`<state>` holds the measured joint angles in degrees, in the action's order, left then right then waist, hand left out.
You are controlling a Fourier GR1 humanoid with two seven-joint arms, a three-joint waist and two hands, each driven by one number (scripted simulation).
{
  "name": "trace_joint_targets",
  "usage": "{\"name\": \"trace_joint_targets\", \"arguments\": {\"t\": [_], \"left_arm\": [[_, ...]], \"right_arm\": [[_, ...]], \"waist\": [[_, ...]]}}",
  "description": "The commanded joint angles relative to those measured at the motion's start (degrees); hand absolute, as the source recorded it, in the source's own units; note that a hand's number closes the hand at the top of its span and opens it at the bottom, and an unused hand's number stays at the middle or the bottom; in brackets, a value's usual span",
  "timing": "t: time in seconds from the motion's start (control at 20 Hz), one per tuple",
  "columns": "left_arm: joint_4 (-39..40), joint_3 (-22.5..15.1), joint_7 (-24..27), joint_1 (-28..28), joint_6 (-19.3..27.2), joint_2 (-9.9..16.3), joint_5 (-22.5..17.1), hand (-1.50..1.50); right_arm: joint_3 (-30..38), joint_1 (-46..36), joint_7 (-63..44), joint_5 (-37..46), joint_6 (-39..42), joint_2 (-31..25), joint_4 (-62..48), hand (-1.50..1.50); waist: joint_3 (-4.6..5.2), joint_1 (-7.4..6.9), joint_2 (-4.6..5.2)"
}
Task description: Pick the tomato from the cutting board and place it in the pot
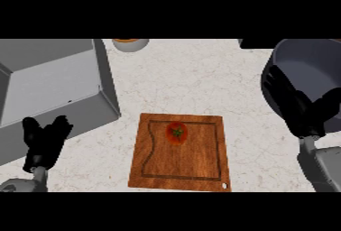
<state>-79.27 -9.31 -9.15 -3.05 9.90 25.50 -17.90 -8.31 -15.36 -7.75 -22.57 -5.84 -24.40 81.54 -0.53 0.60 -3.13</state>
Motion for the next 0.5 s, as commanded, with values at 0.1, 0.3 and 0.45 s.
{"name": "trace_joint_targets", "arguments": {"t": [0.1,0.3,0.45], "left_arm": [[-6.03,0.18,3.51,-6.71,0.43,-1.33,0.91,0.00],[-6.73,0.17,4.15,-8.72,1.57,-2.99,0.75,0.00],[-9.59,0.93,6.43,-14.02,2.45,-5.36,-0.01,0.00]], "right_arm": [[-6.22,-11.51,6.13,-5.70,16.55,4.48,5.59,1.50],[-7.11,-22.91,14.04,5.70,22.45,-3.75,12.51,1.50],[-9.22,-23.95,23.90,4.72,31.44,-1.53,6.75,-1.50]], "waist": [[0.13,-6.58,2.70],[1.14,-8.02,-0.87],[0.11,-8.43,5.11]]}}
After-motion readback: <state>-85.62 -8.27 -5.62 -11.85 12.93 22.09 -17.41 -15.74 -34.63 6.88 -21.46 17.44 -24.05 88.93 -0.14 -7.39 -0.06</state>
